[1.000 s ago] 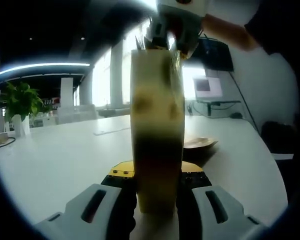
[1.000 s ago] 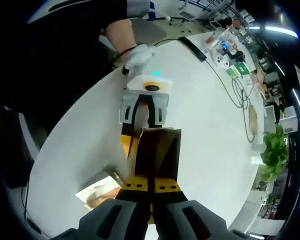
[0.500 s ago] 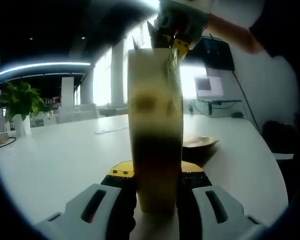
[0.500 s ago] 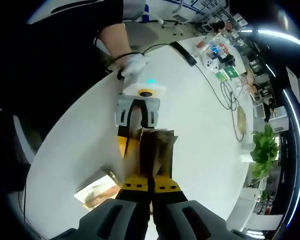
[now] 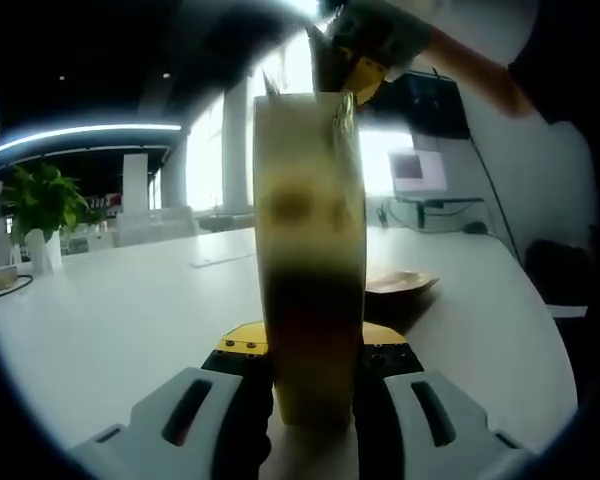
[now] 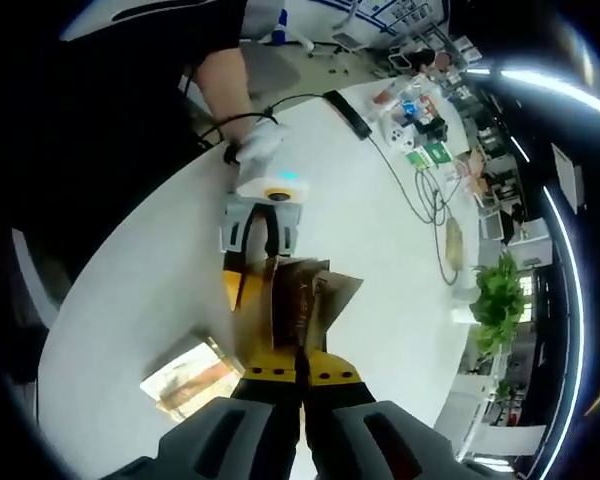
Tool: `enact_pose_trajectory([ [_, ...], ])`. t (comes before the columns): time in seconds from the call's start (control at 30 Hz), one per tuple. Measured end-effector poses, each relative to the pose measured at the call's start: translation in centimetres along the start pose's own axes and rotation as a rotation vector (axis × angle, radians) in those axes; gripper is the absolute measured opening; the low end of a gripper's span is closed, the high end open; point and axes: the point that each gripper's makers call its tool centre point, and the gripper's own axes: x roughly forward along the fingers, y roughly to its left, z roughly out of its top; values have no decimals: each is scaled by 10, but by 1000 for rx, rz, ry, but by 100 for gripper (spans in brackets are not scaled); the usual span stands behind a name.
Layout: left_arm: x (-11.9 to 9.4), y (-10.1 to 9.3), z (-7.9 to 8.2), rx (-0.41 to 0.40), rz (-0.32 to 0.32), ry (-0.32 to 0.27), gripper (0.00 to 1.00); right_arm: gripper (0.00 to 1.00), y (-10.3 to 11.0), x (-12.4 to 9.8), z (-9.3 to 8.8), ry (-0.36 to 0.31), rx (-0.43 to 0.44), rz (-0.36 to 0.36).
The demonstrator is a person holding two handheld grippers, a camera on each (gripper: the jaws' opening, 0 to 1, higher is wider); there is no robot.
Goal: Extract single mask from mask box in order stack masks on table
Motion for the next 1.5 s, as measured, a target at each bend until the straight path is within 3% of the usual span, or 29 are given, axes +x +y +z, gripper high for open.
enact_pose_trajectory([
  [0.33, 1, 0, 0, 0, -1, 1, 20, 0, -10, -15, -3, -24, 34, -126],
  [0.63, 1, 1, 0, 3, 1, 1, 20, 0, -15, -31, -12, -86, 199, -316],
  [1.07, 1, 0, -1, 9, -1, 3, 20, 0, -9, -36, -13, -73, 242, -473],
  [1.5, 1, 0, -1, 11, -4, 5, 20, 0, -10, -61, -7, -60, 263, -599],
])
